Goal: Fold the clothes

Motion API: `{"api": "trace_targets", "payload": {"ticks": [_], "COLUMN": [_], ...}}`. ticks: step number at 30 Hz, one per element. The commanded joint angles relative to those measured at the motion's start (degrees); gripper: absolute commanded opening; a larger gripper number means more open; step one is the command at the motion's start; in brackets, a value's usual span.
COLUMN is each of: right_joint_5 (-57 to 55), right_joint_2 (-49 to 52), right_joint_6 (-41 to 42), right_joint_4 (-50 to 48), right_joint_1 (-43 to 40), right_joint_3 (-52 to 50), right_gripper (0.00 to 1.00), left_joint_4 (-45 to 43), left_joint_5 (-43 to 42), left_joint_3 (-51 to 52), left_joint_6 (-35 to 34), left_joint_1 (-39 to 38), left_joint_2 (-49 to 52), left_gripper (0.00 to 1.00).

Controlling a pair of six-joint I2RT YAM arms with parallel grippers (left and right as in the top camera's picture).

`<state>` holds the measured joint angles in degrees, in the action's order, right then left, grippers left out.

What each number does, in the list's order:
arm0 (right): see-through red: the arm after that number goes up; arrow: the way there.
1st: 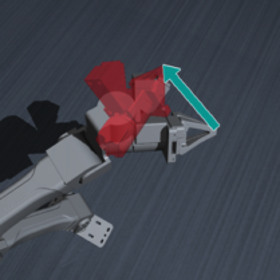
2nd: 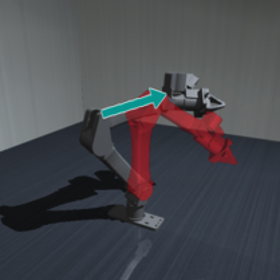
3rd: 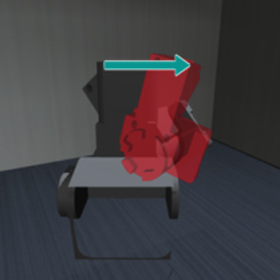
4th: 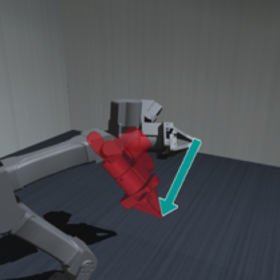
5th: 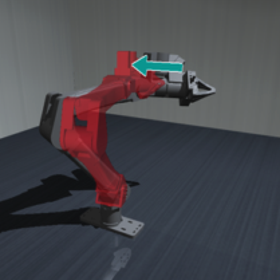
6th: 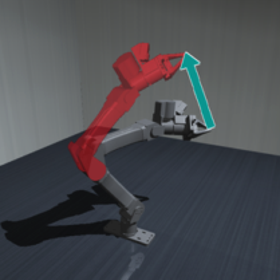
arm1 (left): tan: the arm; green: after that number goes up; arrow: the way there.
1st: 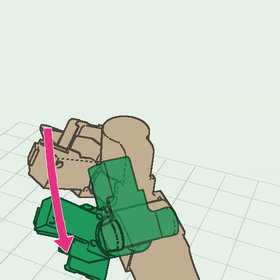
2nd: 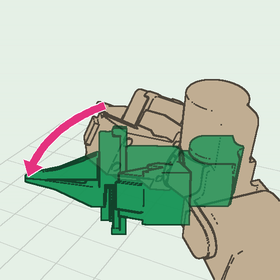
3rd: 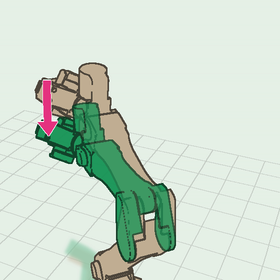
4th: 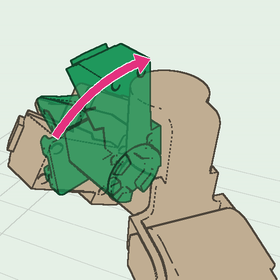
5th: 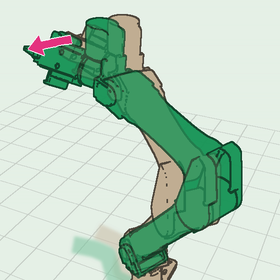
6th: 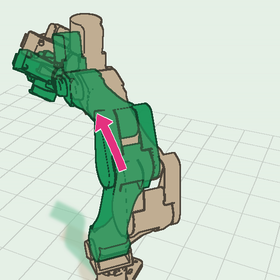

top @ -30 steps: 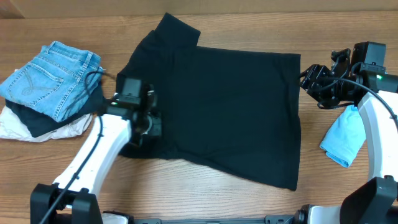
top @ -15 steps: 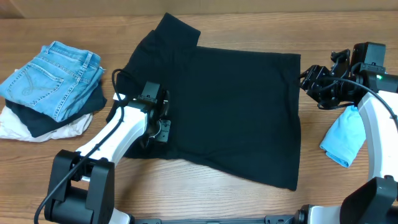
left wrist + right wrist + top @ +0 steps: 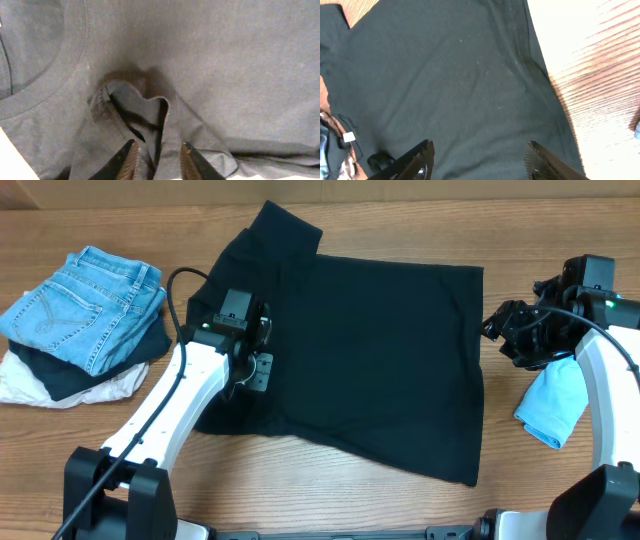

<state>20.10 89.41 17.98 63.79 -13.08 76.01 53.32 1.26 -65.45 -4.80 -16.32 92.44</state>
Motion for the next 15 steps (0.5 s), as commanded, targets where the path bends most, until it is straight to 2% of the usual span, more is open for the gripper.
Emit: {"api": "trace_targets", "payload": {"ticks": [1, 8, 9, 12, 15], "right_joint_5": [-0.6, -1.0, -1.0, -1.0, -1.0], "right_joint_2": [-0.7, -0.7, -0.7, -0.7, -0.7], "right_joint_6": [0.0, 0.0, 0.0, 0.0, 0.0], "right_joint_4": [0.7, 1.3, 1.3, 1.3, 1.2], "right_joint_1": [-0.2, -0.2, -0.2, -0.2, -0.2], "right_joint_3": [0.9, 0.9, 0.9, 0.9, 0.9], "right_gripper": [0.64, 0.65, 0.65, 0.66, 0.66], "left_joint_4": [-1.7, -3.0, -3.0, -2.4, -1.7], "left_joint_5": [-0.3, -5.2, -6.2, -7.3, -7.0], "left_joint_3": [3.7, 5.0, 5.0, 4.9, 3.5], "left_joint_6": [1.8, 7.1, 7.9, 8.2, 7.6], "left_joint_1": [-0.1, -0.1, -0.1, -0.1, -0.1], "left_joint_2": [3.1, 10.0, 10.6, 10.8, 9.1], "left_gripper": [0.35, 0.41, 0.39, 0.17, 0.09]}}
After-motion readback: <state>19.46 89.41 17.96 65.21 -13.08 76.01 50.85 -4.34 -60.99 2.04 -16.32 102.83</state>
